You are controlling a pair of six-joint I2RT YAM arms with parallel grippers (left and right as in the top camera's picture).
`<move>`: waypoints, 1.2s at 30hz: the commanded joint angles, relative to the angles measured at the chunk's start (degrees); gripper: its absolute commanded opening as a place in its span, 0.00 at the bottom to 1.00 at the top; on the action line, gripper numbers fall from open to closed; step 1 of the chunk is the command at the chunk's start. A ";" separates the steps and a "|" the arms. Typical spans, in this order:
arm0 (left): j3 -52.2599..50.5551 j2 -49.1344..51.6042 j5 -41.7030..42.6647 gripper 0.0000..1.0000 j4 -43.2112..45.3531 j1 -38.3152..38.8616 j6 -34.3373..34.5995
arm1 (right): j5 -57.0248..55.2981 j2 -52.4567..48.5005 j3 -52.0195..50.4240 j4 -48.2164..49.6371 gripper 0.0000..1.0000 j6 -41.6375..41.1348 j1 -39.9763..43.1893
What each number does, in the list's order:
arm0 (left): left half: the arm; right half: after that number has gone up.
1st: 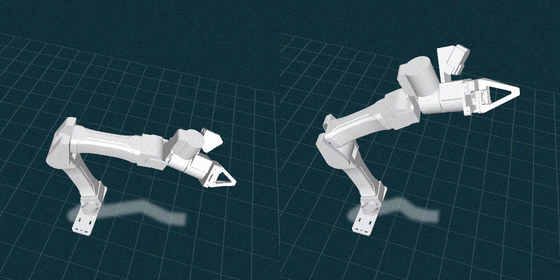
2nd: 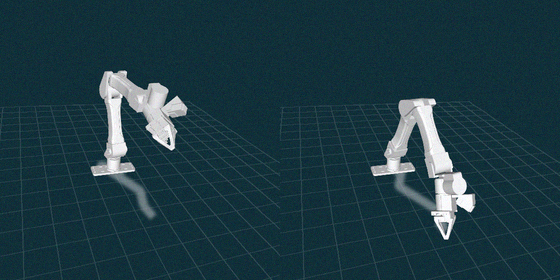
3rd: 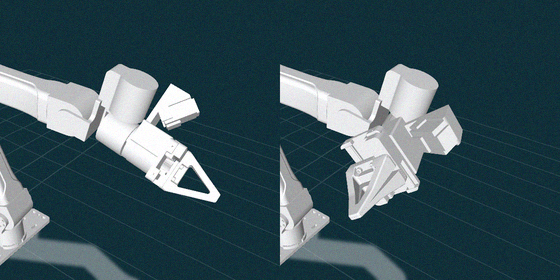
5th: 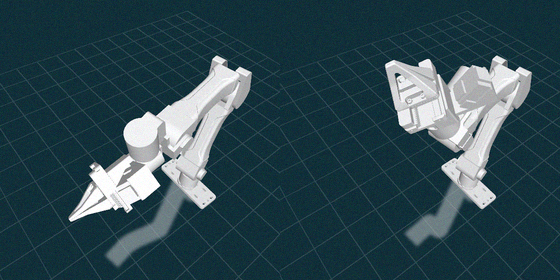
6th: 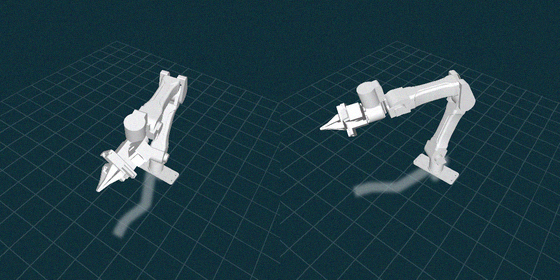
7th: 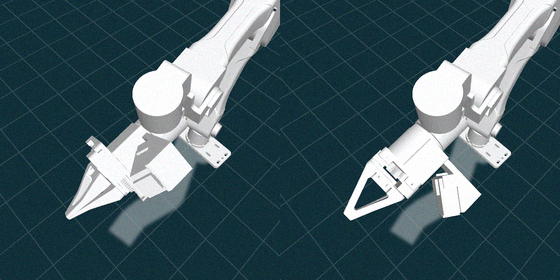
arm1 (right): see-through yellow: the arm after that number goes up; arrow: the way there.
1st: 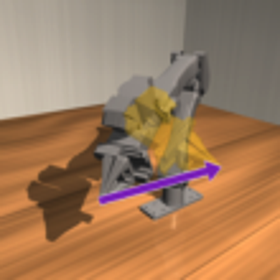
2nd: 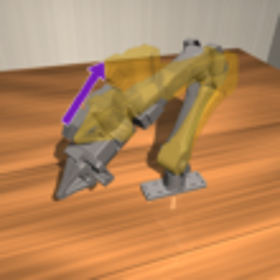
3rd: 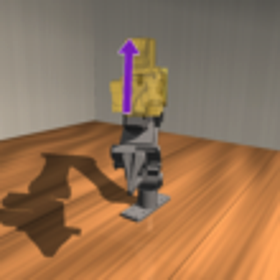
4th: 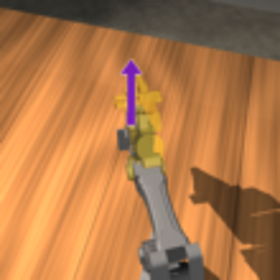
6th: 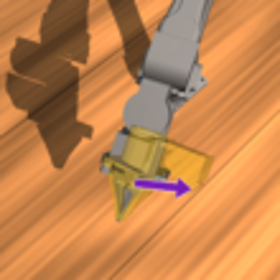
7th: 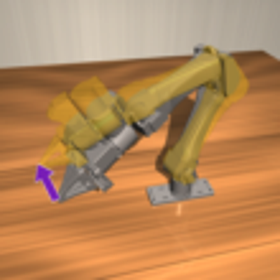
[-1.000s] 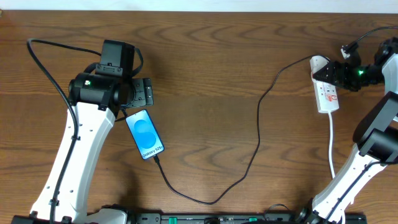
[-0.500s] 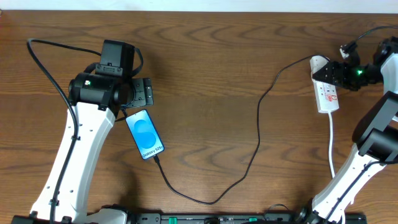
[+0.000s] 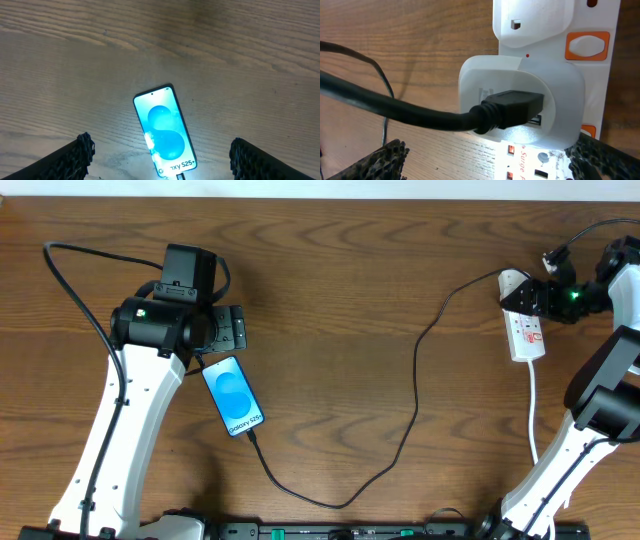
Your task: Plug charger to phone and switch on socket
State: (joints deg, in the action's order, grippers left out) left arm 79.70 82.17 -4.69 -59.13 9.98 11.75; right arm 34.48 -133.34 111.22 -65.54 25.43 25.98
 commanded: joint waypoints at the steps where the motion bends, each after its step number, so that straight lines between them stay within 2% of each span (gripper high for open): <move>1: 1.05 -0.79 -0.92 0.89 -0.17 0.13 -0.74 | 4.50 -0.07 -0.02 0.44 0.99 3.10 -2.36; 13: 1.05 -0.79 -0.92 0.89 -0.17 0.13 -0.74 | 4.72 -0.07 -0.44 0.42 0.99 4.42 -3.50; 36: 1.05 -0.79 -0.92 0.89 -0.17 0.13 -0.74 | 4.74 -0.07 -0.46 0.39 0.99 -1.66 -3.58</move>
State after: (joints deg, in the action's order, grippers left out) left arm 79.70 82.17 -4.69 -59.13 9.98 11.75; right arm 32.60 -133.34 111.18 -64.60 25.08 25.04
